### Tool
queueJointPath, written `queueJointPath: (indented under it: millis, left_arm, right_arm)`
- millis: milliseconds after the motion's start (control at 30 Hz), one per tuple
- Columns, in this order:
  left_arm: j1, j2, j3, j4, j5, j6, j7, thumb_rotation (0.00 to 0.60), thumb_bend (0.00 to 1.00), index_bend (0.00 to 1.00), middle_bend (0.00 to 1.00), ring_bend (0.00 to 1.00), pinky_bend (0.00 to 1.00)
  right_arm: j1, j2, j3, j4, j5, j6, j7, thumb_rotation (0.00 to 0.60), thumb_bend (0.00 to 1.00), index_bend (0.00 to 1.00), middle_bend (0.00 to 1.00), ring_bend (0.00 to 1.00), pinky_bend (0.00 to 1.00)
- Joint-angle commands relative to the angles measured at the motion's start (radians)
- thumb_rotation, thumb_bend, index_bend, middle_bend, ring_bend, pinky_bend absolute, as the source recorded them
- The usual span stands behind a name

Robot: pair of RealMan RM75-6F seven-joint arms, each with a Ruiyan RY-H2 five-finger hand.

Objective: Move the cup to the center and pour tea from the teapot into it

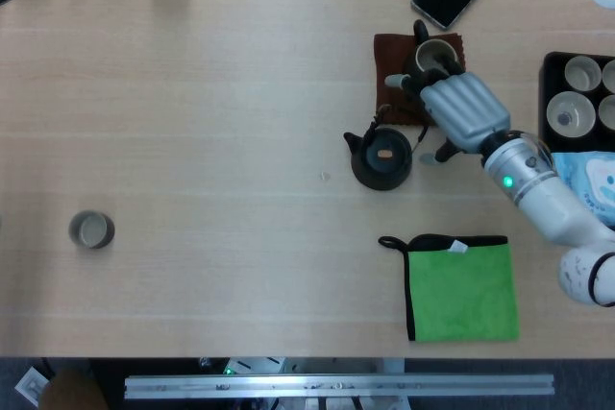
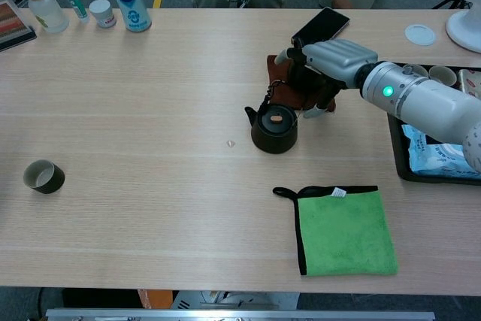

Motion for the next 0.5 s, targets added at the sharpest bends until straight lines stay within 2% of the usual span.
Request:
queueJointPath:
  millis: [33, 333, 500]
  left_arm:
    - [-0.001, -0.001, 0.000, 0.000, -0.001, -0.002, 0.002, 0.600, 0.34, 0.21, 0.19, 0.11, 0.03]
    - [-0.003, -0.002, -0.002, 0.001, -0.005, -0.004, 0.004, 0.600, 0.34, 0.21, 0.19, 0.11, 0.03]
    - [-0.003, -0.002, -0.002, 0.000, -0.002, -0.003, 0.003, 0.600, 0.34, 0.21, 0.19, 0.11, 0.03]
  right_arm:
    - [0.004, -0.008, -0.004, 0.011, 0.012, -0.007, 0.006, 0.600, 0.00, 0.16, 0.34, 0.22, 0.00]
    - [0.016, 0.005, -0.006, 0.006, 0.032, -0.103, 0.107, 0.600, 0.00, 0.16, 0.35, 0.22, 0.00]
    - [0.004, 0.028, -0.010, -0.027, -0.031, -0.095, 0.153, 0.600, 0.00, 0.16, 0.35, 0.22, 0.00]
